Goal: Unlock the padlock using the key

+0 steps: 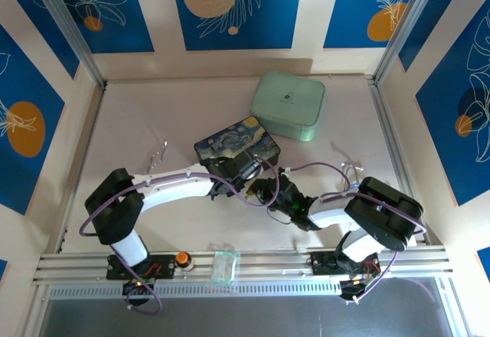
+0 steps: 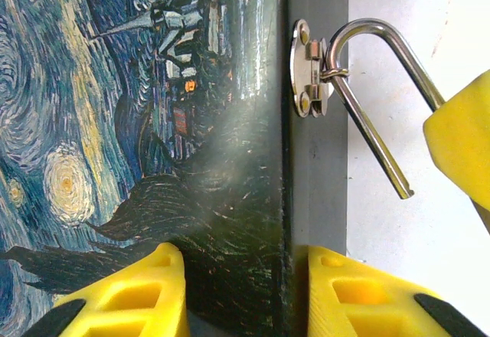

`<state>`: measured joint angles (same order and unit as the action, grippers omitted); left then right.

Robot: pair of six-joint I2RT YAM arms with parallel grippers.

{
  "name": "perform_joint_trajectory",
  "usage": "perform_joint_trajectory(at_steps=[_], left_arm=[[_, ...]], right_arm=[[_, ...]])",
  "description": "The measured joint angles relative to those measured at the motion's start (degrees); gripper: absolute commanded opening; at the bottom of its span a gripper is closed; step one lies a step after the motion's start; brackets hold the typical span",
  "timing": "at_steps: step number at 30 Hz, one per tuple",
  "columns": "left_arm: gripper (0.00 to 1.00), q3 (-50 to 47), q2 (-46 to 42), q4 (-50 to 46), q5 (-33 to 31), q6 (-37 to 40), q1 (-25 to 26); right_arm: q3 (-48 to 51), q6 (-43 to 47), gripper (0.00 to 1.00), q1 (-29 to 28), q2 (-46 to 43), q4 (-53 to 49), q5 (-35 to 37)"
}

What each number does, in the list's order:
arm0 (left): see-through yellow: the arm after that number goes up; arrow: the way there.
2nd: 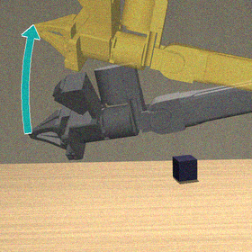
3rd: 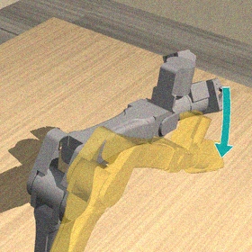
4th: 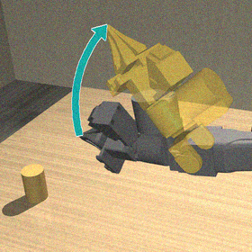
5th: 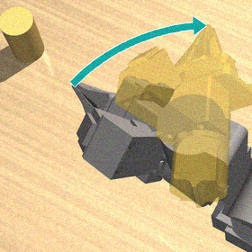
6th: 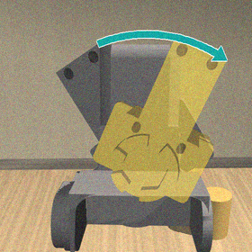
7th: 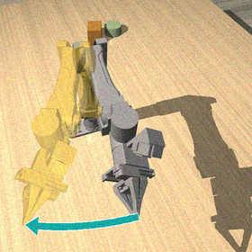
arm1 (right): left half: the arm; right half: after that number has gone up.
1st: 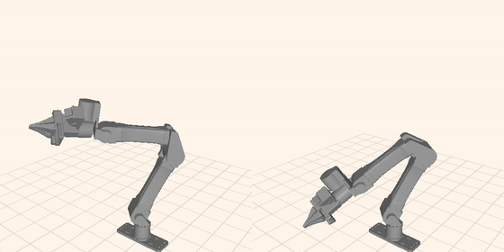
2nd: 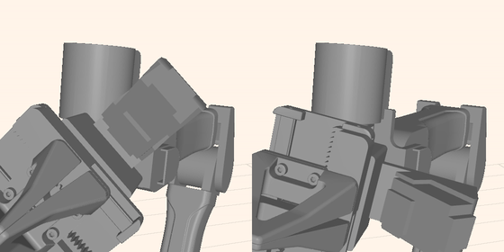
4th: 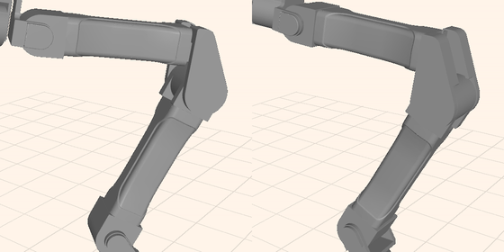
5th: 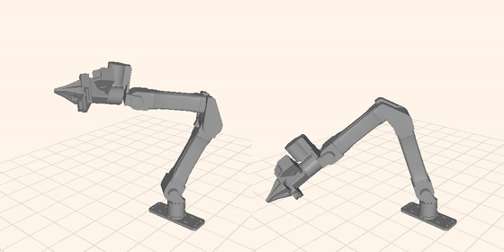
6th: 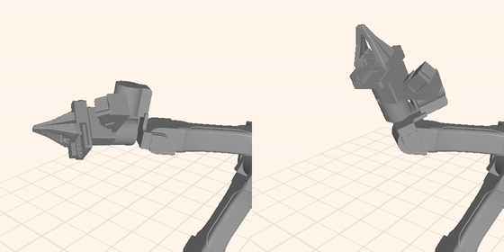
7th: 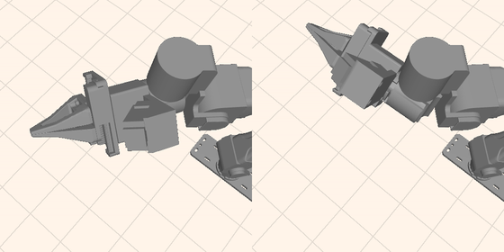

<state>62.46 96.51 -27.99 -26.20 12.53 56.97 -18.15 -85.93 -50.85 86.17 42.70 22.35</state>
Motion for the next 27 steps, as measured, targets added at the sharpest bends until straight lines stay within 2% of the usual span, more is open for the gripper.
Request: perform_joint_trajectory(at_steps=[4, 10, 23, 24, 25, 27], left_arm=[[0.30, -0.2, 0.0, 1.0, 0.2, 0.0, 0.1], [0.29, -0.1, 0.2, 1.2, 0.4, 0.0, 0.1], [0.28, 0.8, 0.7, -0.1, 0.6, 0.0, 0.1], [0.28, 0.8, 0.7, -0.1, 0.6, 0.0, 0.1], [0.19, 0.9, 0.7, -0.2, 0.6, 0.0, 0.1], [0.17, 1.0, 0.8, -0.3, 0.6, 0.0, 0.1]], right_arm=[[1.9, 1.1, 0.00, 1.0, 3.1, 7.3, -0.7], [1.7, 1.1, 0.00, 0.6, 6.1, 11.0, 0.0], [-0.3, -4.8, 0.00, -4.3, 4.6, 5.5, 9.7], [-0.3, -5.1, 0.00, -4.3, 4.6, 5.5, 9.9], [-0.3, -5.7, 0.00, -4.4, 4.6, 5.6, 10.2], [-0.3, -6.3, 0.00, -4.5, 5.2, 6.6, 10.5]])
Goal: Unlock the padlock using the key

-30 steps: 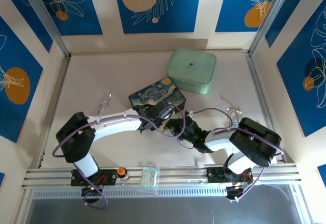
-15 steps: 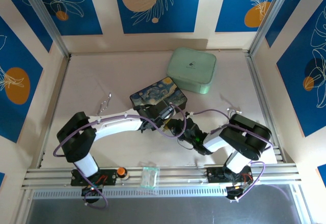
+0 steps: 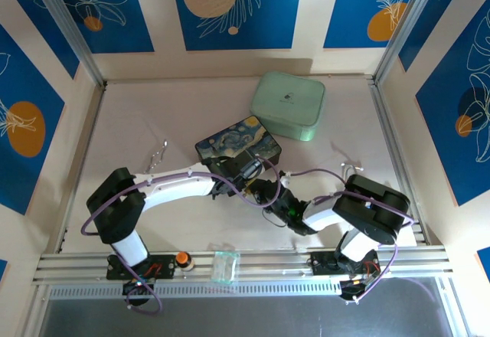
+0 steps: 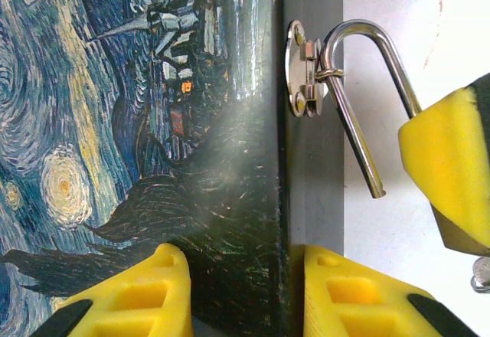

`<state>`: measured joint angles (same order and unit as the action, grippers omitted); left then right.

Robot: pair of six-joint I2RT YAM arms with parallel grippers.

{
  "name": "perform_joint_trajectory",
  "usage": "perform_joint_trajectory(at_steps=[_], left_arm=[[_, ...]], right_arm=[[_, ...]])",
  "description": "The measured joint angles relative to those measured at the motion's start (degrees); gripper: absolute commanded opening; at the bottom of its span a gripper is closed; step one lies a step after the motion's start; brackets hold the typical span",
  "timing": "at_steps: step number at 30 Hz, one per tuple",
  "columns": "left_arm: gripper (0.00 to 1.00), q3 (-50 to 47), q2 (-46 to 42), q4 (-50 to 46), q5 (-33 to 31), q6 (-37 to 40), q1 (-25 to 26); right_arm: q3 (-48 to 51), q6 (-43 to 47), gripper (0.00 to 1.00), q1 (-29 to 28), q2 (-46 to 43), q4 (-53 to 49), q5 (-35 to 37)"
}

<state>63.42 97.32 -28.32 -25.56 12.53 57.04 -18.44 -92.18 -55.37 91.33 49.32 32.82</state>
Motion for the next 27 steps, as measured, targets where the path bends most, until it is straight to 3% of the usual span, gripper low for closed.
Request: perform_joint_trajectory(at_steps=[7, 19, 27], left_arm=[[0.18, 0.9, 0.6, -1.1, 0.0, 0.0, 0.0], [0.18, 0.5, 0.7, 1.1, 0.4, 0.0, 0.0], [0.18, 0.0, 0.9, 3.5, 0.6, 0.0, 0.0]], right_arm=[[-0.6, 0.2, 0.00, 0.5, 5.3, 6.5, -0.3], [2.1, -3.7, 0.00, 4.4, 6.0, 13.0, -5.5], [2.4, -3.8, 0.00, 6.4, 3.8, 10.9, -6.3]])
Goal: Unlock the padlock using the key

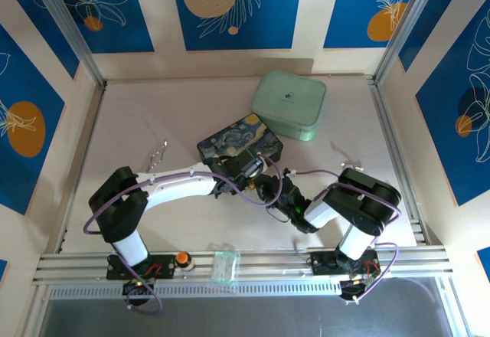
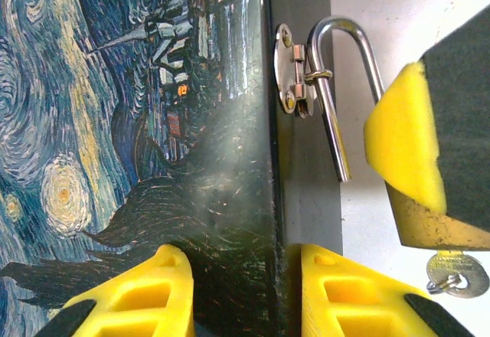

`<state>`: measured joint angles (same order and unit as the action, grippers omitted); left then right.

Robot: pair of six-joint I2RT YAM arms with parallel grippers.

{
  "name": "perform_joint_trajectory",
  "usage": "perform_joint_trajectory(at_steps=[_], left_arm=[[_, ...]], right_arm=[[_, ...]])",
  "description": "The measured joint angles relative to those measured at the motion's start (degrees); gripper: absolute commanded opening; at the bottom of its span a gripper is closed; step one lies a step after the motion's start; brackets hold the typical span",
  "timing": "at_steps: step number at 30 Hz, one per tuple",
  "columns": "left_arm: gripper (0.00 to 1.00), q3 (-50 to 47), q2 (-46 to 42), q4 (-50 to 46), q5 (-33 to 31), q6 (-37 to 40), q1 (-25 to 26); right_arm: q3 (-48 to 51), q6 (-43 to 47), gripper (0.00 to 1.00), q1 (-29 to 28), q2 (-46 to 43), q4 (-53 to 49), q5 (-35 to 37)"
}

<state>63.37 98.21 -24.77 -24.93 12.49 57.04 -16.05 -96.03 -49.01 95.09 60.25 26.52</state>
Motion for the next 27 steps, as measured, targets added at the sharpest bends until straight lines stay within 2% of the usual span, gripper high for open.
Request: perform_joint_trajectory(at_steps=[7, 12, 16, 21, 24, 27], left_arm=[[0.18, -0.1, 0.0, 0.2, 0.0, 0.0, 0.0], [0.18, -0.4, -0.2, 0.6, 0.0, 0.0, 0.0], [0.20, -0.6, -0.3, 1.0, -0.2, -0.1, -0.2], [0.29, -1.5, -1.0, 2.1, -0.2, -0.2, -0.7], [0.33, -1.5, -1.5, 2.2, -0.4, -0.2, -0.7], [0.42, -1.6, -2.0, 2.4, -0.3, -0.2, -1.1]], right_arm=[[-1.7, 1.1, 0.00, 3.8, -6.1, -11.6, 6.8], [-1.7, 2.4, 0.00, 5.4, -6.5, -14.1, 6.2], [-1.7, 4.1, 0.00, 7.8, -6.5, -17.0, 1.9], [0.2, 5.7, 0.00, 9.8, -8.7, -21.2, -4.0], [0.7, 7.6, 0.00, 10.6, -12.5, -26.6, -6.2], [-0.7, 11.3, 0.00, 13.7, -14.3, -32.5, -11.7]])
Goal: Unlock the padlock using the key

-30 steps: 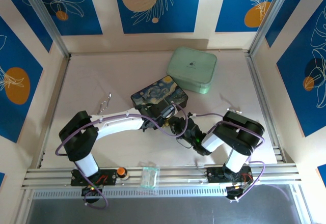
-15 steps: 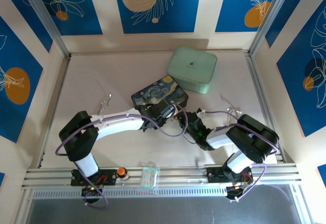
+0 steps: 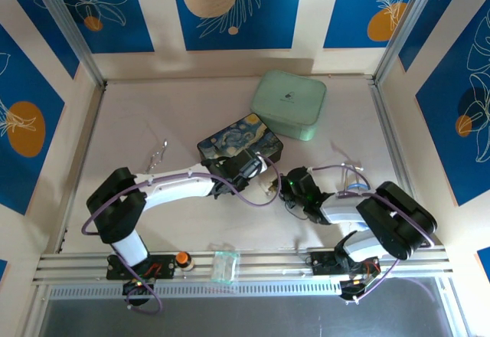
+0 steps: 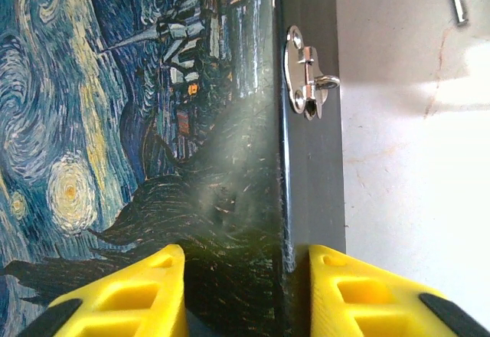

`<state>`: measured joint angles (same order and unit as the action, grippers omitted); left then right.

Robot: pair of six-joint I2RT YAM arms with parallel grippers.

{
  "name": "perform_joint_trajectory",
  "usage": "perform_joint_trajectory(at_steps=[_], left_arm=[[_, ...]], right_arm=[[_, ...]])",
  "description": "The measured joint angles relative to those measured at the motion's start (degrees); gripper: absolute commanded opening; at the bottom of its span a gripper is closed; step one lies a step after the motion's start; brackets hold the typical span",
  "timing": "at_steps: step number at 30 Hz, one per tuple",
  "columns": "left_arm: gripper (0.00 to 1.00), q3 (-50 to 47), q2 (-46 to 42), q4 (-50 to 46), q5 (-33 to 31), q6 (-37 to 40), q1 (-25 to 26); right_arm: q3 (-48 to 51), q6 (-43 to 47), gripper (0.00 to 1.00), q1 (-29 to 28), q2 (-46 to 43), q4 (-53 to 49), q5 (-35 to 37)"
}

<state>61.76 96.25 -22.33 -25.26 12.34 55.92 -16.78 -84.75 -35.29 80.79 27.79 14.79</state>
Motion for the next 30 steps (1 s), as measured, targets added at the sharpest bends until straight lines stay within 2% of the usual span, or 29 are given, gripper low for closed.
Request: perform_joint_trajectory(at_steps=[2, 7, 9, 11, 14, 20, 24, 28, 30], left_arm=[[0.56, -0.3, -0.6, 0.6, 0.6, 0.2, -0.6], [0.72, -1.0, -1.8, 0.2, 3.0, 0.0, -2.7], [0.83, -1.0, -1.9, -0.2, 3.5, -0.2, -3.0], [0.84, -1.0, -1.8, -0.5, 3.9, -0.9, -2.9], [0.99, -1.0, -1.3, -0.5, 3.1, -1.9, -2.9], [0.99, -1.1, -0.6, -0.6, -0.5, -5.4, -3.8], [1.00, -1.1, -0.5, -1.1, -2.2, -6.8, -6.4], [1.00, -1.6, -0.4, -2.2, -4.7, -7.8, -9.0], [0.99, -2.1, -0.7, -2.4, -5.9, -8.0, -9.6]], right_arm=[[-2.8, 3.7, 0.00, 3.6, 1.1, -4.2, -6.4], [-6.9, 11.5, 0.00, 11.0, 4.2, -9.9, -21.4], [-8.7, 14.6, 0.00, 11.9, 5.0, -12.9, -23.7], [-11.0, 18.0, 0.00, 12.6, 5.8, -16.9, -25.2], [-15.2, 23.5, 0.00, 13.2, 6.8, -24.5, -25.8], [-24.5, 35.5, 0.02, 15.1, 10.1, -42.1, -25.4], [-26.9, 41.0, 0.13, 17.0, 11.1, -48.2, -26.1], [-30.6, 44.5, 0.15, 17.5, 13.6, -54.0, -26.4], [-32.3, 45.6, 0.22, 17.3, 14.7, -56.2, -26.2]])
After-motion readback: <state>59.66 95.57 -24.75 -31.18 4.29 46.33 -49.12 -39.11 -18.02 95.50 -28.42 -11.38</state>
